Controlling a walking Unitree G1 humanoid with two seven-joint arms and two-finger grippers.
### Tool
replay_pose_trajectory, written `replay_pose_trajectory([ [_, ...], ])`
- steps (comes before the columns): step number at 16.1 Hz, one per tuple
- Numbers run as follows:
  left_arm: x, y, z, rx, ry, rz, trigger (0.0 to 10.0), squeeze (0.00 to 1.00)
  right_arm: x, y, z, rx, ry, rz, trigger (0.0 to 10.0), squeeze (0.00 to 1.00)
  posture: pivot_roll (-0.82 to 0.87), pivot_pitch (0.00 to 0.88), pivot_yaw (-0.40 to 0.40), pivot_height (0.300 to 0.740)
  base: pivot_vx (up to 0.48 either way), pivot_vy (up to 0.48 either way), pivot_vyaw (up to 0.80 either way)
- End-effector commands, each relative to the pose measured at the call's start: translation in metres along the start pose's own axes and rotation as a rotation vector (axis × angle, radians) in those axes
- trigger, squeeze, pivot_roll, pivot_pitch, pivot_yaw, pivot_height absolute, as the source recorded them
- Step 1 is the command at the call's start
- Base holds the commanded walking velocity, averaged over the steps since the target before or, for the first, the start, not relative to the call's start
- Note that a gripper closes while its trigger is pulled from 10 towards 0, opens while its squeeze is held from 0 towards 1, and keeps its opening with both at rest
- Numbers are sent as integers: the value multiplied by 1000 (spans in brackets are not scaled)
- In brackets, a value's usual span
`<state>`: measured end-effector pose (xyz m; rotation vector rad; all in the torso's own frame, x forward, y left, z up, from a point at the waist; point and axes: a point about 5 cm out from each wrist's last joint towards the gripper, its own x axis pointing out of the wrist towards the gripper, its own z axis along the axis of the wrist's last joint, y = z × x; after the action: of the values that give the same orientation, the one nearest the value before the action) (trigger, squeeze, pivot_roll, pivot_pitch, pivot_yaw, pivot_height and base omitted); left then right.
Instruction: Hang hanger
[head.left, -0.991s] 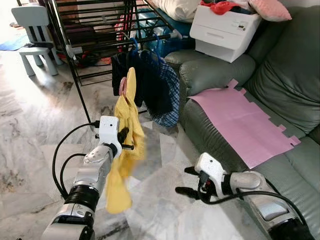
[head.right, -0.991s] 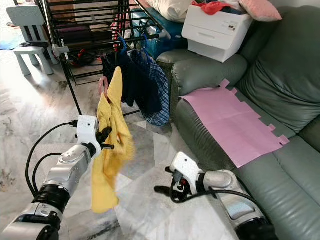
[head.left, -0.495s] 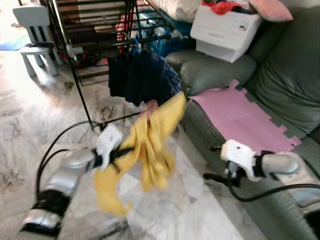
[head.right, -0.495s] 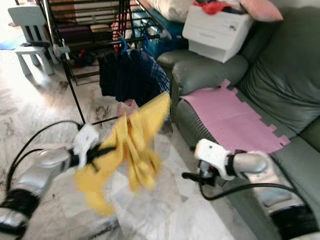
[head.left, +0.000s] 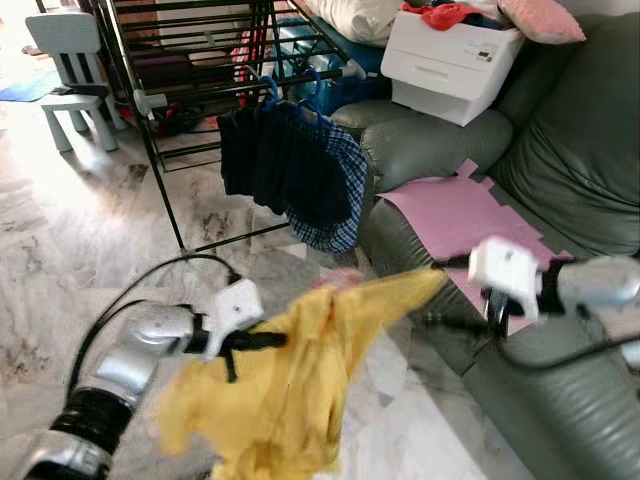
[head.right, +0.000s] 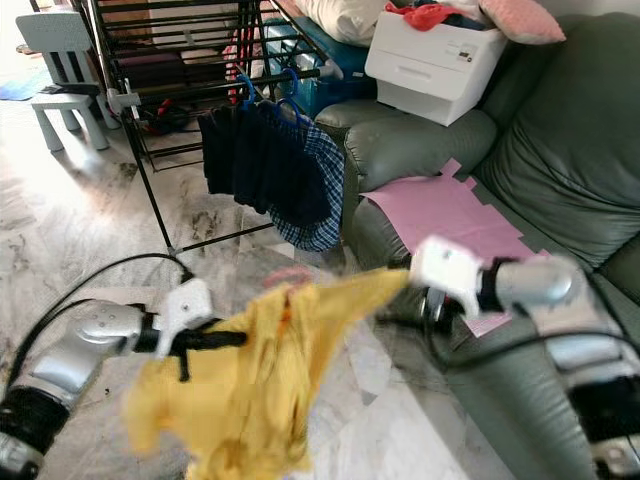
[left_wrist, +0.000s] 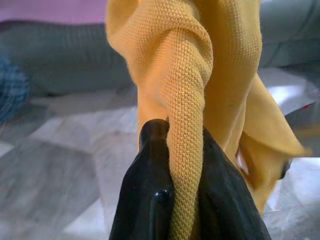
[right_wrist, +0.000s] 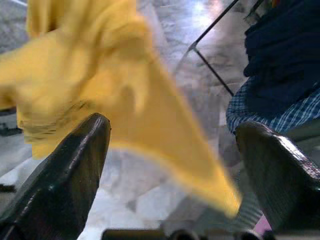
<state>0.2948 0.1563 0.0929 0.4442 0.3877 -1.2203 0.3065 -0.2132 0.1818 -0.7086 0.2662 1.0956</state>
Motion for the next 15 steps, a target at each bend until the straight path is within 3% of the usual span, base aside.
replay_pose_trajectory([
  [1,2,-1,14,37,-48,-15,10000,0,-3,-11,3,-28,-35,-82,10000,0,12,7,-31,740,0,0,0],
  [2,4,-1,18,49,-61,-9,10000,0,1,-18,4,-41,-50,-133,10000,0,14,8,-30,740,0,0,0],
  [5,7,-3,25,65,-78,-20,10000,0,14,-11,1,42,-86,-40,10000,0,19,9,-28,740,0,0,0],
  [7,11,-8,27,61,-85,-46,10000,0,14,1,-6,76,-68,95,10000,0,27,8,-30,740,0,0,0],
  [9,12,-13,24,68,-71,-65,10000,0,10,-2,-7,70,-59,112,10000,0,30,9,-30,740,0,0,0],
  [11,13,-15,24,69,-77,-81,10000,0,1,-16,-5,71,-57,79,10000,0,24,10,-27,740,0,0,0],
  [15,20,-25,42,114,-125,-136,10000,0,13,-8,-10,102,-63,175,10000,0,22,10,-26,740,0,0,0],
])
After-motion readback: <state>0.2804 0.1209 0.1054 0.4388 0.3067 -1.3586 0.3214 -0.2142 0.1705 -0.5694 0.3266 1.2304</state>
